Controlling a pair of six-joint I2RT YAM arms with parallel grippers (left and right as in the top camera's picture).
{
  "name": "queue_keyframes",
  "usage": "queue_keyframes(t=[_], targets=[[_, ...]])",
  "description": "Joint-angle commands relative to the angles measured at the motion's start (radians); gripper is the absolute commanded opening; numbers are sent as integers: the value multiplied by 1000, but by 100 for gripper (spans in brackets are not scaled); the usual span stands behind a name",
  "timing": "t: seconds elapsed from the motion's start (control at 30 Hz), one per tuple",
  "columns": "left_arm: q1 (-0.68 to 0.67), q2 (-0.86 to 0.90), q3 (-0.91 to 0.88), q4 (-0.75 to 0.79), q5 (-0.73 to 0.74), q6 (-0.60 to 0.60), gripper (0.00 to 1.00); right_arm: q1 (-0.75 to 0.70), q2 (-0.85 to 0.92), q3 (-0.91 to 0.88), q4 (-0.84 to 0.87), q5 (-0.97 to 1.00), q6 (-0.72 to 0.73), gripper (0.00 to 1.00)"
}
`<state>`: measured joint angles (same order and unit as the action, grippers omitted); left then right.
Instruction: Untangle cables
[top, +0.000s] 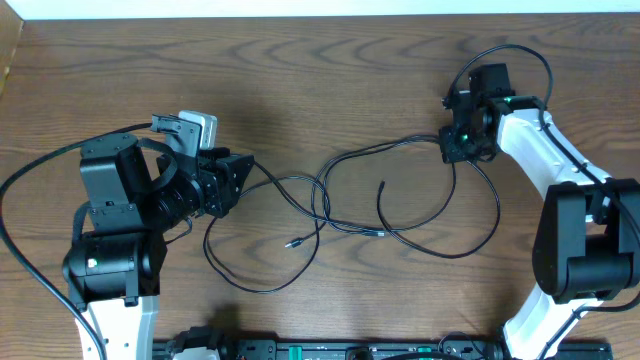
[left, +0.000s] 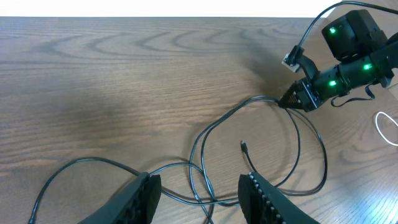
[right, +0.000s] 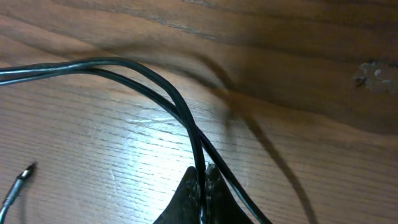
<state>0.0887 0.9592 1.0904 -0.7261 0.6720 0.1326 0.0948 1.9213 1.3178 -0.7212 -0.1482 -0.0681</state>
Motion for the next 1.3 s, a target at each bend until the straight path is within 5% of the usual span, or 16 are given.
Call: queue_keyframes(t=[0.0, 0.1, 0.2, 0.33, 0.97, 1.27], targets=[[0, -6, 3, 1, 8, 17, 46, -5, 14, 12, 0, 19, -27, 1], [0, -6, 3, 1, 8, 17, 46, -6, 14, 11, 3, 19, -31, 13], [0, -6, 3, 1, 8, 17, 46, -16, 14, 12, 7, 34, -39, 37], [0, -6, 3, 1, 8, 17, 46, -29, 15, 12, 10, 41, -53, 47], [0, -5, 3, 17, 8, 17, 46, -42, 106, 12, 27, -72, -94, 46], [0, 6, 3, 25, 8, 17, 47, -42, 105, 34, 48, -40, 12, 28]])
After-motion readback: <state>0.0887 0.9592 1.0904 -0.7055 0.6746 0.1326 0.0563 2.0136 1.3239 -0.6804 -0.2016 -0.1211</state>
